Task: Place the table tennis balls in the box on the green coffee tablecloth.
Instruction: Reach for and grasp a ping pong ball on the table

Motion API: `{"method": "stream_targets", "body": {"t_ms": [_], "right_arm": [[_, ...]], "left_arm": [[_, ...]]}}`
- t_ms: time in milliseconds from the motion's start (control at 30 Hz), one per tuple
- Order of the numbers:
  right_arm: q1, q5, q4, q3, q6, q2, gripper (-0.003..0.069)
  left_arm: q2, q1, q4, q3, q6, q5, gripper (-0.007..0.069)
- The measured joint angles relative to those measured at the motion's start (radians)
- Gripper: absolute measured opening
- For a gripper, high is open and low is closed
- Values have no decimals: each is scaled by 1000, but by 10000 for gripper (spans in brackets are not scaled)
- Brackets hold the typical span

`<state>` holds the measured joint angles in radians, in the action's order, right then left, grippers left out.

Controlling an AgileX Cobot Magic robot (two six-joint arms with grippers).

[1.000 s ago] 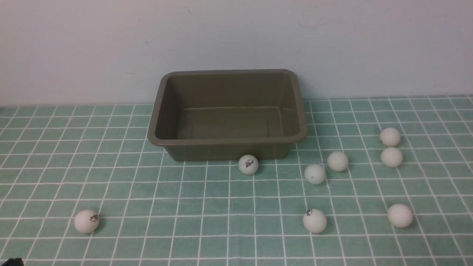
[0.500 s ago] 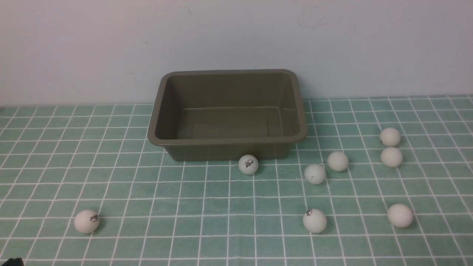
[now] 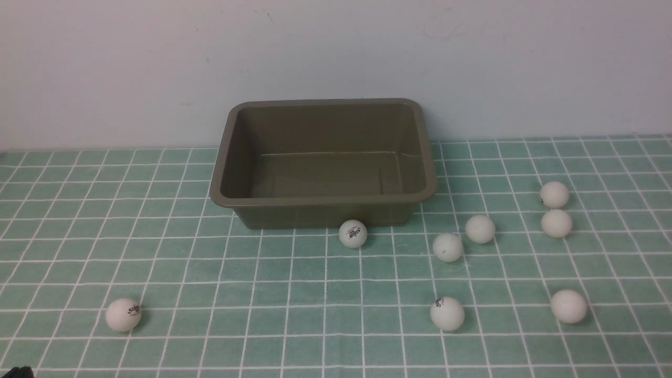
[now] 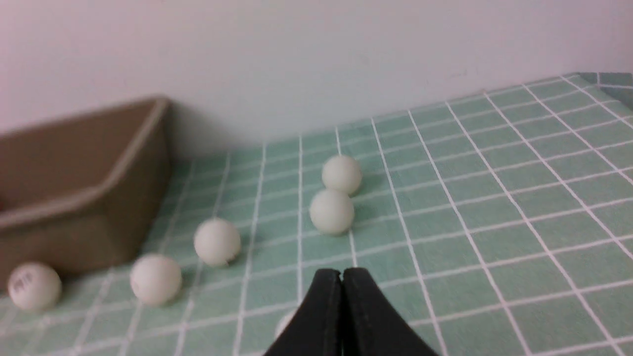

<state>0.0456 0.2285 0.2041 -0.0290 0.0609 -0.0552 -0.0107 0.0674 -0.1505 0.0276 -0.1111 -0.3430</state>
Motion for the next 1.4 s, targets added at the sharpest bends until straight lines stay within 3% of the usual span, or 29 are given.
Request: {"method": "stream_targets", "body": {"t_ms": [200,600,667,767,867,1067,1167,1300,1400], "right_arm": [[0,-73,205,0,14,0,-10],[0,-295,249,0,18,0,-10],[0,-426,252,0,26,0,-10],[0,-762,280,0,92,0,-10],[0,-927,228,26,129,5,-10],[0,-555,-376,316,177,-13,-10],[0,-272,-664,521,347,-107,-10],[0,-40,-784,659,476,-240,-10],[0,75,-779,707,486,-331,-10]], "left_arm": [[0,0,0,0,0,0,-5],[0,0,0,0,0,0,-5],[0,0,0,0,0,0,-5],[0,0,0,0,0,0,-5],[0,0,0,0,0,0,-5],[0,0,0,0,0,0,-5],[0,0,0,0,0,0,-5],[0,0,0,0,0,0,-5],[0,0,0,0,0,0,-5]]}}
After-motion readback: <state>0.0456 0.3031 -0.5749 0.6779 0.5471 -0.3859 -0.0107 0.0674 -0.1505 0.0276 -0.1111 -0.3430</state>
